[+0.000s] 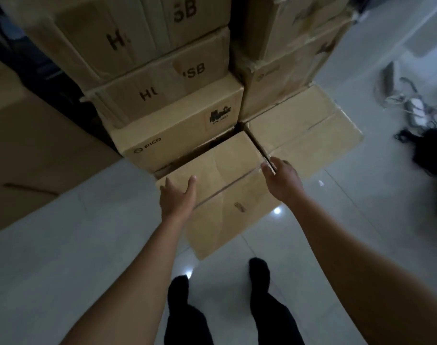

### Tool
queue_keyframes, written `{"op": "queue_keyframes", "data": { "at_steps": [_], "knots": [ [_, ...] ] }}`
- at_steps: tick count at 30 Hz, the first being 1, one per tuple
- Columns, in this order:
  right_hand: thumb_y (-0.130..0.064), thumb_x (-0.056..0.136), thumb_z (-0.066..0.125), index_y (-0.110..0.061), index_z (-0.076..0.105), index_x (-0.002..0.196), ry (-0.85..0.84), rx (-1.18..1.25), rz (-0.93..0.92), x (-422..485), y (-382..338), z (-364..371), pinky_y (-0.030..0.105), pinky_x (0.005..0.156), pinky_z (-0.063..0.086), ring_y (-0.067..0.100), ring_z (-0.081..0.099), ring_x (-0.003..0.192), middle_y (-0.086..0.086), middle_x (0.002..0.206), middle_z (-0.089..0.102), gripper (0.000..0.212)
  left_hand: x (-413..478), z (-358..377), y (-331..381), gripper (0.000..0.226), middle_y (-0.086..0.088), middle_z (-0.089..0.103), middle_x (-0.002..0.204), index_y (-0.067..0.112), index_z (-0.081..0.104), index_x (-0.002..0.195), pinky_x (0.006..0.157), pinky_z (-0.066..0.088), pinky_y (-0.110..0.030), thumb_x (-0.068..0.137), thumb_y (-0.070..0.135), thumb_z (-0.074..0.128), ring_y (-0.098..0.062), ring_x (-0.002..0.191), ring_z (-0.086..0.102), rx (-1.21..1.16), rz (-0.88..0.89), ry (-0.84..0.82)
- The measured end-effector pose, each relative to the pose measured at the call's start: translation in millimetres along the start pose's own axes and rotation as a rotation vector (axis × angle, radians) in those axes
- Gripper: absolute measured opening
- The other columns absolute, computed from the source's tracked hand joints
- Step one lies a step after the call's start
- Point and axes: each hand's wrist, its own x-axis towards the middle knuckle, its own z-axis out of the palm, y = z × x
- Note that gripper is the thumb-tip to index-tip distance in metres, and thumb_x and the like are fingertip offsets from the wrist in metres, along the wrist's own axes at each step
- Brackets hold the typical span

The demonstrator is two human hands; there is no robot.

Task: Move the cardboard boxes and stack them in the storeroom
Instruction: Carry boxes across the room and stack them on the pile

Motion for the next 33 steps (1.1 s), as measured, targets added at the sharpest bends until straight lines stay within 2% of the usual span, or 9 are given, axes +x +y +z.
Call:
{"op": "queue_keyframes", "data": {
  "at_steps": [4,7,9,12,17,21,25,28,33],
  "knots": [
    [-0.034,0.098,0.041,-0.007,0.042,0.139,-0.127,-0.119,-0.052,43.7,22.1,19.2,0.039,0.105,0.03,0.036,0.04,0.128,0.02,0.137,0.046,0.049,9.5,37.6,-27.1,0.101,-0.012,-0.003,0.162,0.015,-0.005,0.155,0.115,0.024,-0.05,0.087,0.062,0.053,-0.033,0.148,0.01,-0.048,-0.179,0.13],
    [-0.035,0.095,0.042,-0.006,0.047,0.128,-0.096,-0.204,-0.075,62.0,35.4,35.8,0.038,0.102,0.028,0.036,0.037,0.126,0.02,0.131,0.049,0.045,9.7,56.9,-42.5,0.107,-0.013,0.004,0.162,0.012,-0.007,0.154,0.114,0.026,-0.047,0.085,0.057,0.061,-0.033,0.145,0.019,-0.123,-0.259,0.207],
    [-0.037,0.094,0.043,-0.005,0.048,0.127,-0.063,-0.201,-0.059,66.8,37.1,41.1,0.04,0.103,0.029,0.036,0.036,0.126,0.019,0.131,0.046,0.046,9.1,64.1,-49.3,0.106,-0.013,0.013,0.16,0.011,0.0,0.154,0.11,0.03,-0.045,0.083,0.054,0.066,-0.034,0.141,0.029,-0.182,-0.31,0.264],
    [-0.046,0.092,0.046,-0.008,0.043,0.134,-0.076,-0.164,-0.002,70.4,34.7,40.7,0.041,0.107,0.026,0.036,0.033,0.129,0.017,0.135,0.04,0.057,8.9,64.6,-55.9,0.098,-0.015,0.039,0.148,0.011,0.023,0.149,0.105,0.039,-0.045,0.077,0.058,0.07,-0.036,0.131,0.044,-0.236,-0.38,0.323],
    [-0.047,0.09,0.054,-0.013,0.045,0.132,-0.12,0.004,-0.01,65.2,40.3,29.6,0.037,0.105,0.028,0.034,0.036,0.127,0.016,0.133,0.042,0.055,-2.3,51.9,-62.5,0.092,-0.011,0.049,0.14,0.014,0.032,0.142,0.1,0.041,-0.044,0.074,0.064,0.069,-0.035,0.126,0.049,-0.218,-0.329,0.318],
    [-0.043,0.09,0.058,-0.012,0.04,0.124,-0.096,0.247,-0.054,36.9,20.4,9.8,0.032,0.086,0.039,0.027,0.05,0.105,0.014,0.127,0.05,0.049,-29.5,28.3,-61.4,0.091,-0.005,0.052,0.137,0.019,0.034,0.141,0.1,0.043,-0.043,0.072,0.068,0.068,-0.031,0.124,0.051,-0.252,-0.247,0.345],
    [-0.048,0.089,0.057,-0.019,0.033,0.13,-0.099,0.176,-0.123,-2.8,-6.0,-13.1,0.041,0.096,0.043,0.035,0.052,0.117,0.015,0.13,0.054,0.056,-61.4,-7.1,-56.5,0.092,-0.005,0.053,0.133,0.021,0.037,0.139,0.098,0.044,-0.043,0.069,0.07,0.068,-0.029,0.121,0.052,-0.304,-0.193,0.402],
    [-0.049,0.091,0.055,-0.023,0.031,0.141,-0.1,0.113,-0.187,-45.2,-27.3,-22.3,0.043,0.101,0.04,0.033,0.049,0.124,0.01,0.137,0.051,0.061,-89.3,-43.1,-61.4,0.092,-0.005,0.053,0.134,0.02,0.037,0.14,0.098,0.044,-0.043,0.069,0.07,0.068,-0.029,0.122,0.052,-0.332,-0.165,0.428],
    [-0.05,0.091,0.054,-0.021,0.038,0.14,-0.079,0.088,-0.3,-133.2,-72.2,-8.3,0.046,0.099,0.043,0.032,0.051,0.12,0.008,0.133,0.055,0.059,-141.3,-119.6,-102.1,0.091,-0.005,0.054,0.136,0.019,0.035,0.142,0.097,0.042,-0.041,0.073,0.069,0.066,-0.031,0.123,0.051,-0.354,-0.134,0.456]
  ]
}}
